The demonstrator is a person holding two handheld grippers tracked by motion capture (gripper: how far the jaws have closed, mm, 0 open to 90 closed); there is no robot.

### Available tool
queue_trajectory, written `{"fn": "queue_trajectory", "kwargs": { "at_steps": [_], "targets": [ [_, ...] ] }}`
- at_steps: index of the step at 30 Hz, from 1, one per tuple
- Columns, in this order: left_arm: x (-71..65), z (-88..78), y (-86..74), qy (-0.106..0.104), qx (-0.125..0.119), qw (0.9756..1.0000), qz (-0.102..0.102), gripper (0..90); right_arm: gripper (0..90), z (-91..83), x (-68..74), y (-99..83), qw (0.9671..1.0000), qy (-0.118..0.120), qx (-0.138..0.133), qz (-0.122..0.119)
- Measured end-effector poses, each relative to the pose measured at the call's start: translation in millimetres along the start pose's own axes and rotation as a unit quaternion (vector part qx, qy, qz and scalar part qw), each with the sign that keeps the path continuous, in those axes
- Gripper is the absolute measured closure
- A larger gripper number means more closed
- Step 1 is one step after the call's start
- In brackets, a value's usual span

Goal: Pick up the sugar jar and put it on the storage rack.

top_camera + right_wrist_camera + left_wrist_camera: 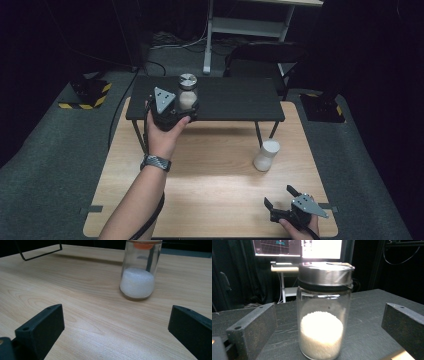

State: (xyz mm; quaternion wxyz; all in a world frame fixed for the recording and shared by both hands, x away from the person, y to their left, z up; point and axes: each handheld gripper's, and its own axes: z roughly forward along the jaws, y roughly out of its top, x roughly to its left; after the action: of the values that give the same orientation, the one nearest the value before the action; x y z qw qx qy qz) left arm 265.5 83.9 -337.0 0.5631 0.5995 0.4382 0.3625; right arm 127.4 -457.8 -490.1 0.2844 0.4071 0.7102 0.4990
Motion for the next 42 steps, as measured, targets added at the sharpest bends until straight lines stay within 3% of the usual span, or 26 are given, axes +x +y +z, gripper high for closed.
{"fn": "queue_trajectory", "kwargs": {
  "at_steps": [14,30,42],
  "targets": [
    [5.0,-35.0,-10.8,-0.008,-0.007,0.9999,0.004,0.3,0.0,0.1,0.0,0.2,1.0000,0.000,0.000,-0.001],
    [4.6,-66.4,-45.1,-0.029,0.000,0.9994,0.016,0.3,0.0,0.4,1.4,0.6,1.0000,0.000,0.002,-0.008],
    [2.8,-86.0,-75.9,-0.040,0.014,0.9991,0.005,0.3,0.0,0.5,2.6,0.9,0.9999,0.000,0.002,-0.011]
  ]
}}
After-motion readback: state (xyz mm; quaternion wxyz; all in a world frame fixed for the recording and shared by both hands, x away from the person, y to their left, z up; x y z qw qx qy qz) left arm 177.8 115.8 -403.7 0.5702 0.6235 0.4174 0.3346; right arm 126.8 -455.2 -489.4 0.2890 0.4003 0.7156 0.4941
